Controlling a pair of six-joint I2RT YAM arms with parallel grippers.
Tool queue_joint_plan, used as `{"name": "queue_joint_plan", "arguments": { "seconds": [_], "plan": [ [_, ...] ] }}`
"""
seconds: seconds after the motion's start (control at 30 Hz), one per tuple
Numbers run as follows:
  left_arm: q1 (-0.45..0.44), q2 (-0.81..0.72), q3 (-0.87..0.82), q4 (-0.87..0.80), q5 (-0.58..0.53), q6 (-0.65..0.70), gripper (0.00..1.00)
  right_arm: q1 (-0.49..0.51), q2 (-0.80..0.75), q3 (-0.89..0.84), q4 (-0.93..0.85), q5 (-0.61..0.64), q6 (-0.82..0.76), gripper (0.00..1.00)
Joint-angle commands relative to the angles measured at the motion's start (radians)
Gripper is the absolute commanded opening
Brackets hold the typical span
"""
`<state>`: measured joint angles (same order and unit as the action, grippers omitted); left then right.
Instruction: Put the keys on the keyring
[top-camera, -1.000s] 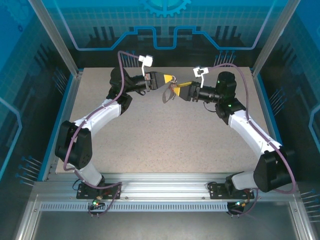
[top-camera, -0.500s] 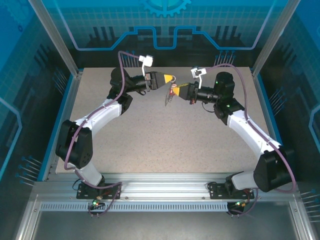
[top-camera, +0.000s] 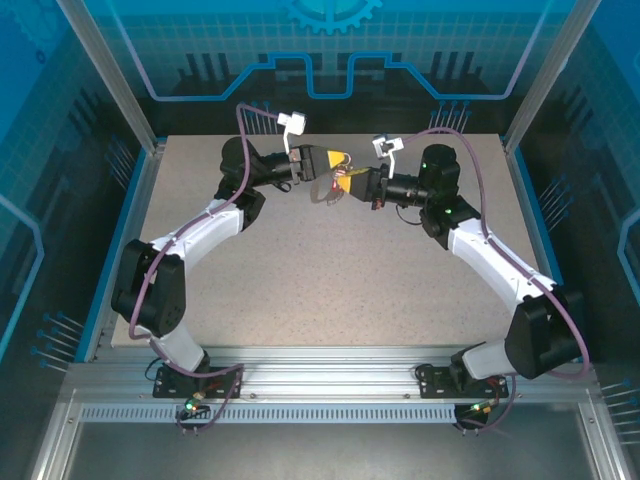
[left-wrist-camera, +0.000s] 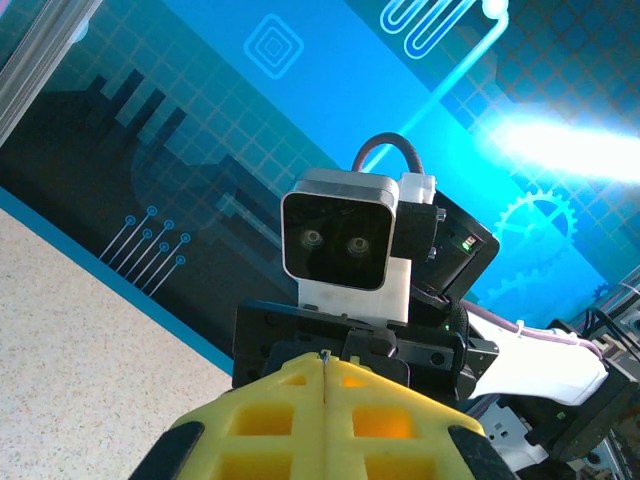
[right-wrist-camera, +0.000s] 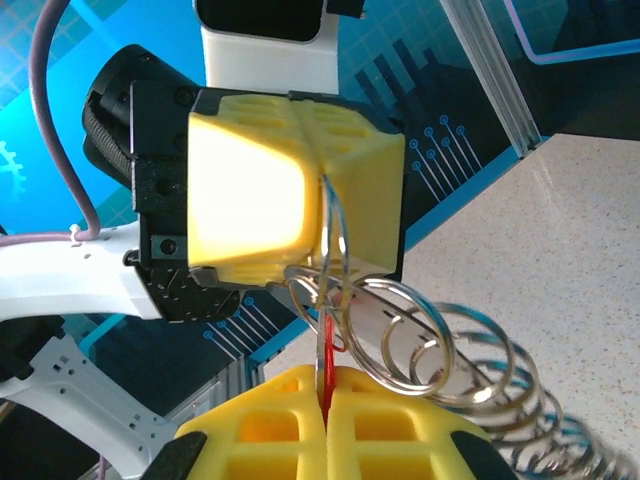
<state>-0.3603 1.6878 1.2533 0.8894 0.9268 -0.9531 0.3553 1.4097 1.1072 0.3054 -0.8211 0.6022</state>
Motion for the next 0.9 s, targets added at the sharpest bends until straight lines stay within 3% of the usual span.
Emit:
{"name": "queue_joint_plan", "arguments": {
  "seconds": [0.0, 0.87],
  "plan": [
    [-0.003, 0.000, -0.002, 0.084, -0.032, -0.015, 0.00, 0.021, 0.023, 0.022, 0.007, 0.000, 0.006, 0.00],
    [-0.003, -0.001, -0.018, 0.105, -0.043, -0.023, 0.00, 0.061, 0.075, 0.063, 0.033, 0.016, 0.033, 0.00]
  ]
}}
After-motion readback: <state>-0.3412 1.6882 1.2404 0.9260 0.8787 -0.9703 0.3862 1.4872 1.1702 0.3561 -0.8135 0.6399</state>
